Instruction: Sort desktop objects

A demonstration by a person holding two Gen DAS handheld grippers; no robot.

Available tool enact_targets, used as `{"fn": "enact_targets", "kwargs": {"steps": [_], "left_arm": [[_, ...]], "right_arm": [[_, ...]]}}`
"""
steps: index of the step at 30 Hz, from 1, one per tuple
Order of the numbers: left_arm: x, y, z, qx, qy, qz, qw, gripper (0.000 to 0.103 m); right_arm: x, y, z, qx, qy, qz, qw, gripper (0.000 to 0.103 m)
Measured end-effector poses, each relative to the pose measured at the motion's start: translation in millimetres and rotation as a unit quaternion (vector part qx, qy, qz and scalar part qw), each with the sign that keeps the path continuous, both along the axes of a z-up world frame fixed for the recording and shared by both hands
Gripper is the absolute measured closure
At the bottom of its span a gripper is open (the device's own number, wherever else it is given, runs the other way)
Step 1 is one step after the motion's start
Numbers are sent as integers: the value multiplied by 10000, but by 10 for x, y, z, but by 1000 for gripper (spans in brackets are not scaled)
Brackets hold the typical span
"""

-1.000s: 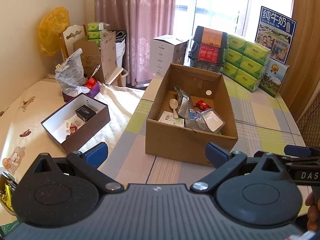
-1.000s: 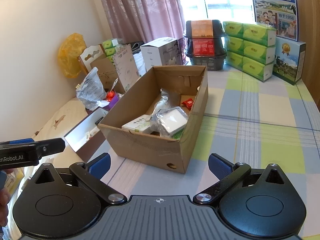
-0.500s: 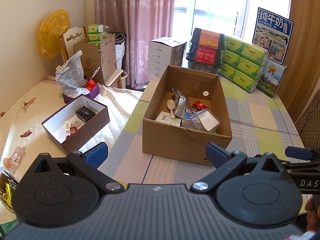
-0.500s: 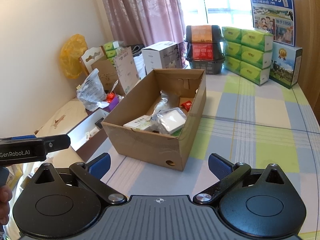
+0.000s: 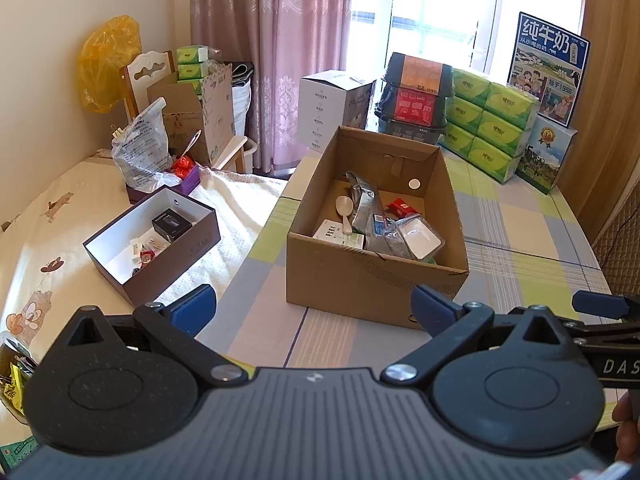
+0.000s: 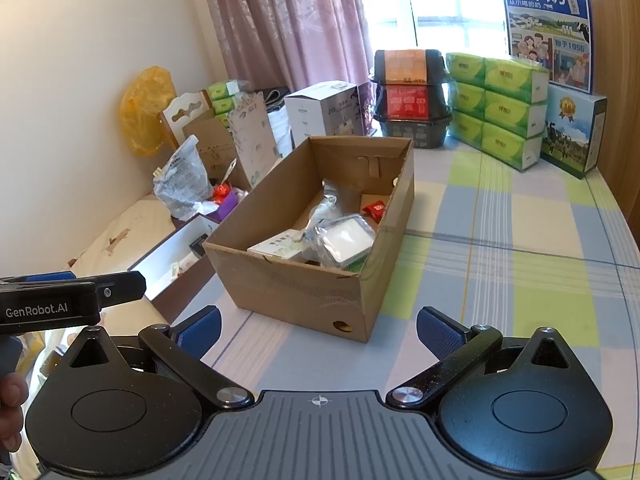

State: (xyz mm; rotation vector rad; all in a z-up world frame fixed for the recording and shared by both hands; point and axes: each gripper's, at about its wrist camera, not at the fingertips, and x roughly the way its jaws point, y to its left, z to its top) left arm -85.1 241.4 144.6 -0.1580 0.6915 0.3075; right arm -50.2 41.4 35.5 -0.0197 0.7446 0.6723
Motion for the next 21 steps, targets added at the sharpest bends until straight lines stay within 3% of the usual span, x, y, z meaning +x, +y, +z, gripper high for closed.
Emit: {"fn": "enact_targets", "kwargs": {"steps": [21], "left_arm": [[59,-81,-34,-6,-35,-86,10000,1]], "right_arm": [[37,-76,-73,47,90,-90,9999,2]]}}
